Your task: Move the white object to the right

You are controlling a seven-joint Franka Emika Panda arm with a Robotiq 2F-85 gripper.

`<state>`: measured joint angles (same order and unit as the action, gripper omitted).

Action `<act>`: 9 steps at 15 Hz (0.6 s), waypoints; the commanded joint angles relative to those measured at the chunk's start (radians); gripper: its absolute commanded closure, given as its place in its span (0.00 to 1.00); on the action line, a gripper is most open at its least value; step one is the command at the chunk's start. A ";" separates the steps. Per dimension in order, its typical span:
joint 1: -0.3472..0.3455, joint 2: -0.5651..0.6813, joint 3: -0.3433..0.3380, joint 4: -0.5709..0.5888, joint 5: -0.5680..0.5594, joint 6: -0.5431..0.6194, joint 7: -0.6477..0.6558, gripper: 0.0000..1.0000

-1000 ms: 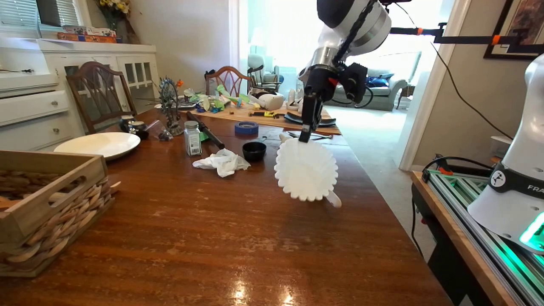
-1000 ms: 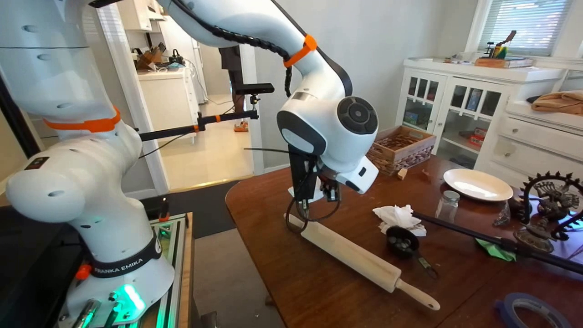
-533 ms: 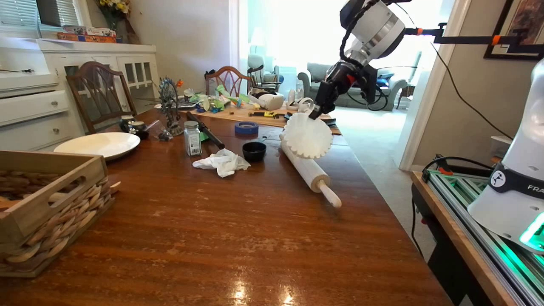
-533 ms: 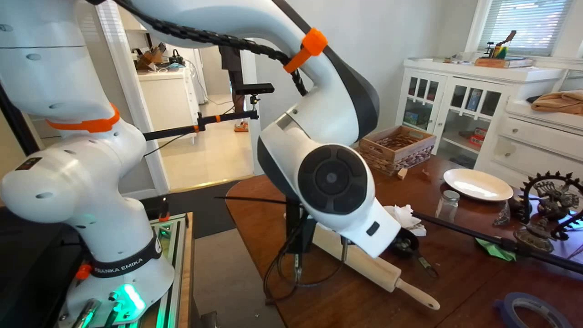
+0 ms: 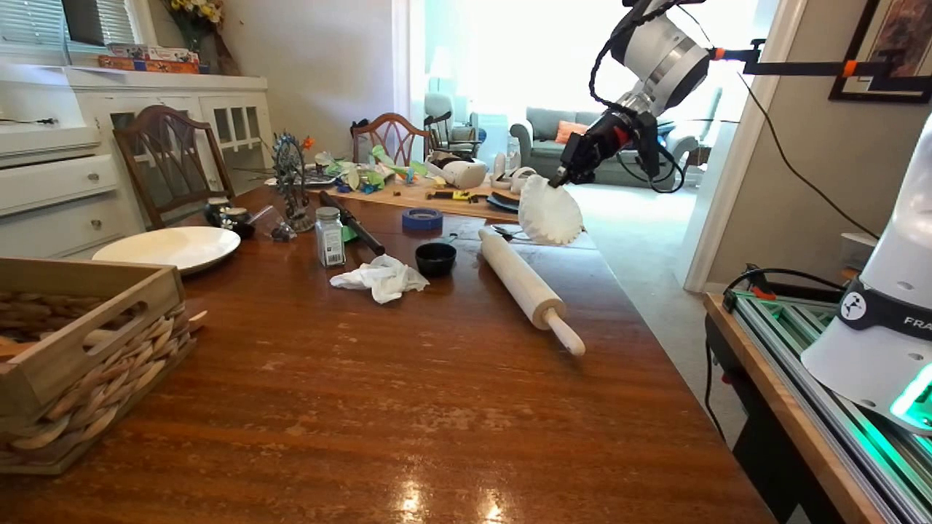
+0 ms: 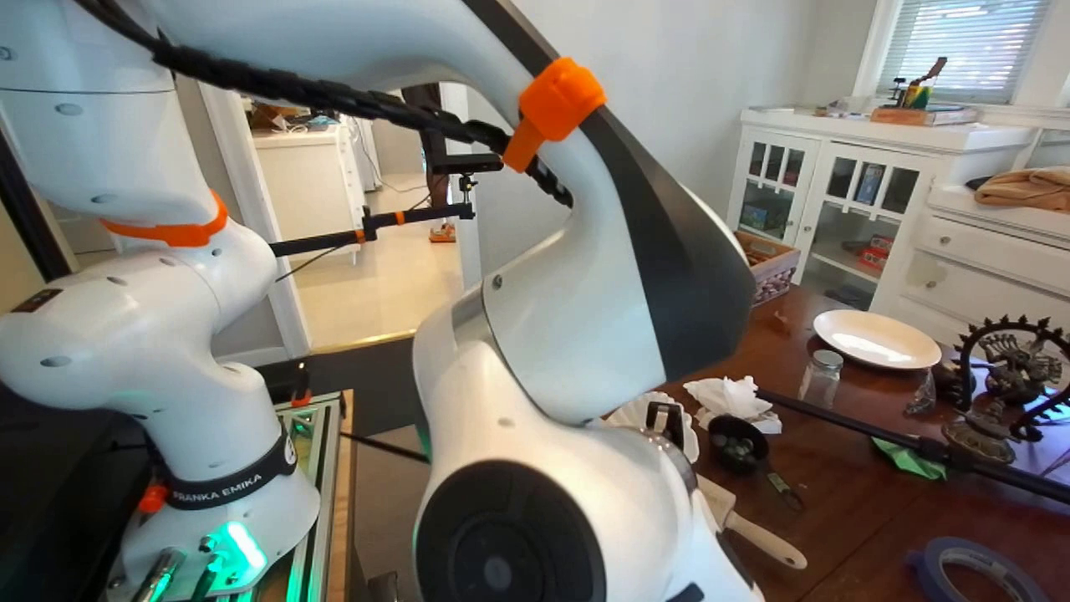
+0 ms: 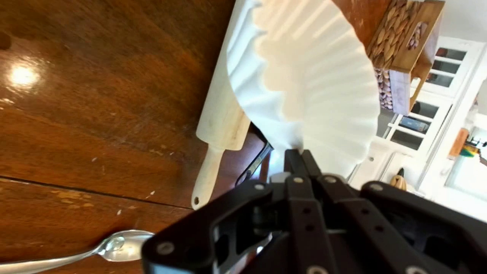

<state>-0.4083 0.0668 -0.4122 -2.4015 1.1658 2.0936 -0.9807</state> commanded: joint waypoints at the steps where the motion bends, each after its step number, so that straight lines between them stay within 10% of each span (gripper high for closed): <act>1: -0.039 0.147 -0.018 0.096 -0.009 -0.113 0.082 1.00; 9: -0.072 0.432 0.033 0.314 -0.043 -0.254 0.324 1.00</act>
<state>-0.4498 0.3956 -0.3971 -2.1892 1.1497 1.9002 -0.7415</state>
